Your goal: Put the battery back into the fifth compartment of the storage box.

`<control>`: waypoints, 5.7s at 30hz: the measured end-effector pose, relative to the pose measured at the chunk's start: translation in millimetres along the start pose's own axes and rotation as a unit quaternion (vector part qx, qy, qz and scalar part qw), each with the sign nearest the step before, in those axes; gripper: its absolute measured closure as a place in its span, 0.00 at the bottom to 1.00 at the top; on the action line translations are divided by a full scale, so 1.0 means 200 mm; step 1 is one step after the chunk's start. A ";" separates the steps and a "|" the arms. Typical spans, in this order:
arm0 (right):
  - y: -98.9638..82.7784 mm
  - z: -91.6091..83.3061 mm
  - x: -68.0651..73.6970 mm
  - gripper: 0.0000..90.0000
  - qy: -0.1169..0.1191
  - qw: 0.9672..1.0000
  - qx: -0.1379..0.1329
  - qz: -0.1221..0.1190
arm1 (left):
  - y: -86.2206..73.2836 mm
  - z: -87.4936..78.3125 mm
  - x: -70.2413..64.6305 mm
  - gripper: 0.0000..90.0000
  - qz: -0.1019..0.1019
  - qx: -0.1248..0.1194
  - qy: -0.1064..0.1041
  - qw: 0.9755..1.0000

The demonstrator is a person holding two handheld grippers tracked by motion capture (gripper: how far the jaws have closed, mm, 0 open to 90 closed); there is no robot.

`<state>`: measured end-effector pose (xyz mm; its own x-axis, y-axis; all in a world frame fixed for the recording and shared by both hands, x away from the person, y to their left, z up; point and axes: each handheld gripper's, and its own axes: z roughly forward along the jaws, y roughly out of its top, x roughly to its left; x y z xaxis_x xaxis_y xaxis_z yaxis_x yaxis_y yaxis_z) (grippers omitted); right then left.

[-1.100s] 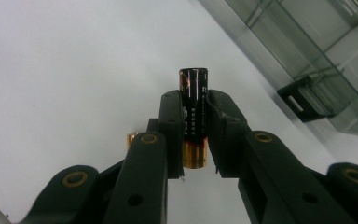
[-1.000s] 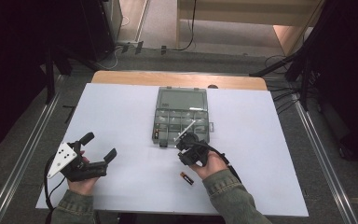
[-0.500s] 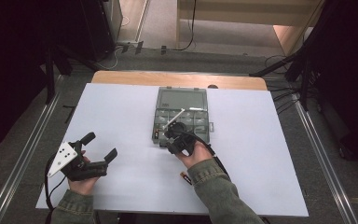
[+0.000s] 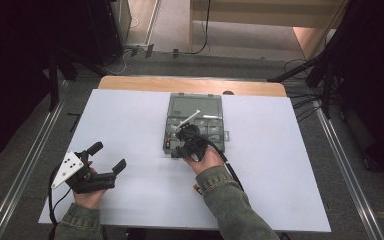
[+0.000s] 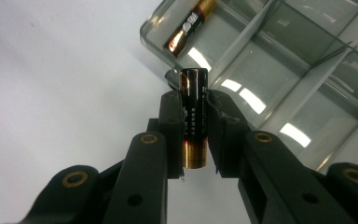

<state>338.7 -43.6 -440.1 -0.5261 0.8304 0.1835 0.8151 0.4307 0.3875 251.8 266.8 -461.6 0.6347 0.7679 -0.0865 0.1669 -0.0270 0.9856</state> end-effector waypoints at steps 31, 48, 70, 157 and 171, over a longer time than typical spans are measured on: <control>0.09 0.11 -0.05 0.86 0.077 0.972 -0.098 0.199 | 0.00 0.00 0.00 0.00 0.001 0.003 0.000 1.000; 0.01 -0.01 -0.06 0.14 0.063 0.988 -0.093 0.106 | 0.00 0.00 0.00 0.00 0.001 0.003 0.001 1.000; -0.19 -0.15 -0.02 0.07 0.029 0.996 -0.085 0.003 | 0.00 0.00 0.00 0.00 0.002 0.005 0.002 1.000; -0.46 -0.01 0.07 0.86 -0.020 0.990 0.107 -0.089 | 0.00 0.00 0.00 0.00 0.003 0.009 0.006 1.000; -0.29 -0.06 0.07 0.86 -0.011 0.995 0.074 -0.067 | 0.00 0.00 0.00 0.00 0.003 0.010 0.006 1.000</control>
<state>280.4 -60.6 -450.1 -0.6280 0.7690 0.1198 0.7661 0.5837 0.2689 252.0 265.9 -462.5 0.6273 0.7748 -0.0792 0.1780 -0.0436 0.9831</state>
